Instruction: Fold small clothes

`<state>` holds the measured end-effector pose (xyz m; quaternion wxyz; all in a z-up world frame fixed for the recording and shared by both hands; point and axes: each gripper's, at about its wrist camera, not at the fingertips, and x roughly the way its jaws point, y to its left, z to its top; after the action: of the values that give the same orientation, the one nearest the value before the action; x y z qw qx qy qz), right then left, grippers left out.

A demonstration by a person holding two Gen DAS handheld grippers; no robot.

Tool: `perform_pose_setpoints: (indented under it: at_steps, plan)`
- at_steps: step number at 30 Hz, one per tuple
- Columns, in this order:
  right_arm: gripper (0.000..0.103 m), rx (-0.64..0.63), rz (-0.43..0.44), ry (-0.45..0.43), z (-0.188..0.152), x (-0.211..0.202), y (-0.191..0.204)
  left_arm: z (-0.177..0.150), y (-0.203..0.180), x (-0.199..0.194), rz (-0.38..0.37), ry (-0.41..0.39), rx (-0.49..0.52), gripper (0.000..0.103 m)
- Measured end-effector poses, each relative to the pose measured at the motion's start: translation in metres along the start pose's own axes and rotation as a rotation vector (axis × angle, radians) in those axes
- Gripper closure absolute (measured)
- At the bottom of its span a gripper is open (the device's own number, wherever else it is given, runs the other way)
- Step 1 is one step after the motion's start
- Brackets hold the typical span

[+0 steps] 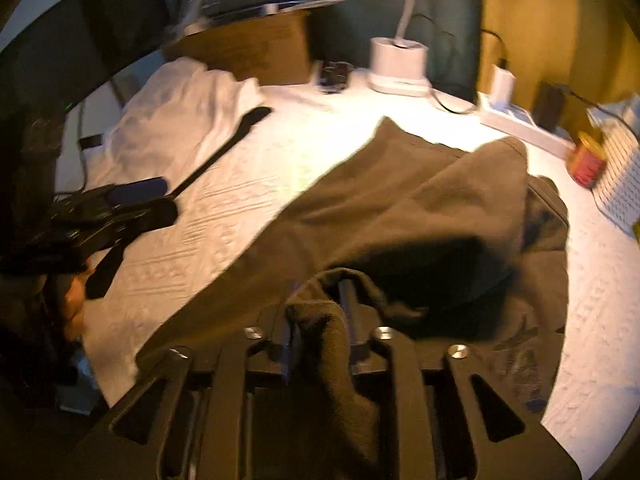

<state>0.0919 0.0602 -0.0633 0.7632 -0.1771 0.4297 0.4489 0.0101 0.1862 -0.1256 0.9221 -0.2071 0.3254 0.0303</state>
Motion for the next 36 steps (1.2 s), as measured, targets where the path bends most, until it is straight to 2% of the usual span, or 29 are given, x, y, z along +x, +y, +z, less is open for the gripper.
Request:
perform_pose_setpoints:
  at_steps: [1,2,7,11,16,23,28,36]
  plan:
    - [0.045,-0.022,0.022,-0.013,-0.001,-0.003,0.008,0.000,0.000,-0.001,-0.002,-0.001,0.000,0.021]
    - [0.041,-0.042,0.045,-0.020,-0.002,-0.005,0.015,-0.001,-0.001,-0.002,0.000,0.000,0.004,0.021]
    - [0.040,-0.098,0.125,-0.039,-0.008,-0.018,0.042,0.002,-0.008,-0.009,0.013,-0.011,0.024,0.021]
    - [0.040,-0.106,0.144,-0.079,-0.013,-0.038,0.042,0.005,-0.015,-0.012,0.019,-0.020,0.038,0.021]
    - [0.040,-0.070,0.106,-0.126,-0.022,-0.066,0.026,0.009,-0.032,-0.012,0.019,-0.018,0.066,0.021]
    - [0.040,0.018,0.042,-0.194,-0.041,-0.101,-0.018,0.028,-0.071,-0.003,0.007,-0.020,0.157,0.021]
    - [0.040,0.107,-0.014,-0.205,-0.059,-0.110,-0.056,0.044,-0.107,0.018,0.002,0.016,0.252,0.021]
    - [0.040,0.196,-0.024,-0.230,-0.084,-0.119,-0.096,0.048,-0.156,0.037,-0.033,0.061,0.370,0.021]
